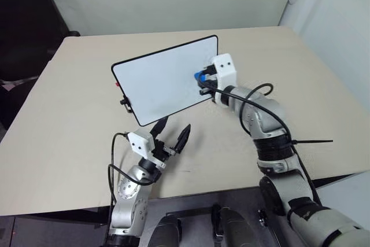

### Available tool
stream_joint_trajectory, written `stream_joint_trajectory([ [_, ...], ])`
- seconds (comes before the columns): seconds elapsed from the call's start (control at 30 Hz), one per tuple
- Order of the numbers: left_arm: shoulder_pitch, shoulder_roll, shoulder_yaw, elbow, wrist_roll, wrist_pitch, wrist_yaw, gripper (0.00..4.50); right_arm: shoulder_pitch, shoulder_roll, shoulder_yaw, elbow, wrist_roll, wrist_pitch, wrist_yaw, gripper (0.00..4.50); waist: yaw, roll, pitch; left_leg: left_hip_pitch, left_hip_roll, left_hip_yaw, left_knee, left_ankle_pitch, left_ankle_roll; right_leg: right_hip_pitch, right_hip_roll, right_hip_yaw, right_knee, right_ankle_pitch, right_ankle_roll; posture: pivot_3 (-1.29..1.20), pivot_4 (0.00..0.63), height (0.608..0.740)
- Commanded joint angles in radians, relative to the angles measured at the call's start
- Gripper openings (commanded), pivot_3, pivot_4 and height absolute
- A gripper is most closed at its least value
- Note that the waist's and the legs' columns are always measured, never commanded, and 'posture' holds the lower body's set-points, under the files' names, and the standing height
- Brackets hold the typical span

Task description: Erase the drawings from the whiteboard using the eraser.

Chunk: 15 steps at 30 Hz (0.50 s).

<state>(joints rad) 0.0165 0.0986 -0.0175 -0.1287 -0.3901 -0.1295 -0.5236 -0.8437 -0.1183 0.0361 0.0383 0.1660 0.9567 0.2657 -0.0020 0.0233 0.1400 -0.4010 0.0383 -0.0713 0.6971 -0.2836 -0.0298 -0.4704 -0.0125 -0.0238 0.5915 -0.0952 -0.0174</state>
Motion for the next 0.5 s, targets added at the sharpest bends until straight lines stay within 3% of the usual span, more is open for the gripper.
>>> stream_joint_trajectory([
  [0.03, -0.011, -0.006, -0.005, -0.009, 0.001, -0.019, -0.008, 4.5, 0.047, -0.039, -0.021, -0.129, 0.022, 0.111, -0.004, 0.19, 0.001, 0.0, 0.0, 0.0, 0.0, 0.0, 0.0, 0.0, 0.0, 0.0, 0.0, 0.0, 0.0, 0.0, 0.0, 0.0, 0.15, 0.737],
  [0.27, -0.011, -0.013, -0.022, 0.002, 0.0, -0.016, -0.018, 4.5, 0.158, -0.126, -0.05, -0.278, 0.026, 0.418, -0.021, 0.19, 0.002, 0.0, 0.0, 0.001, 0.0, 0.002, 0.001, 0.001, 0.001, 0.001, 0.0, 0.0, 0.0, -0.001, 0.003, 0.0, 0.15, 0.737],
  [0.5, -0.016, -0.021, -0.031, 0.013, 0.006, -0.013, -0.021, 4.5, 0.22, -0.173, -0.08, -0.318, 0.031, 0.505, -0.013, 0.19, 0.002, 0.0, 0.0, 0.002, 0.0, 0.002, 0.001, 0.003, 0.003, 0.004, 0.0, 0.0, 0.0, 0.0, 0.005, 0.0, 0.15, 0.737],
])
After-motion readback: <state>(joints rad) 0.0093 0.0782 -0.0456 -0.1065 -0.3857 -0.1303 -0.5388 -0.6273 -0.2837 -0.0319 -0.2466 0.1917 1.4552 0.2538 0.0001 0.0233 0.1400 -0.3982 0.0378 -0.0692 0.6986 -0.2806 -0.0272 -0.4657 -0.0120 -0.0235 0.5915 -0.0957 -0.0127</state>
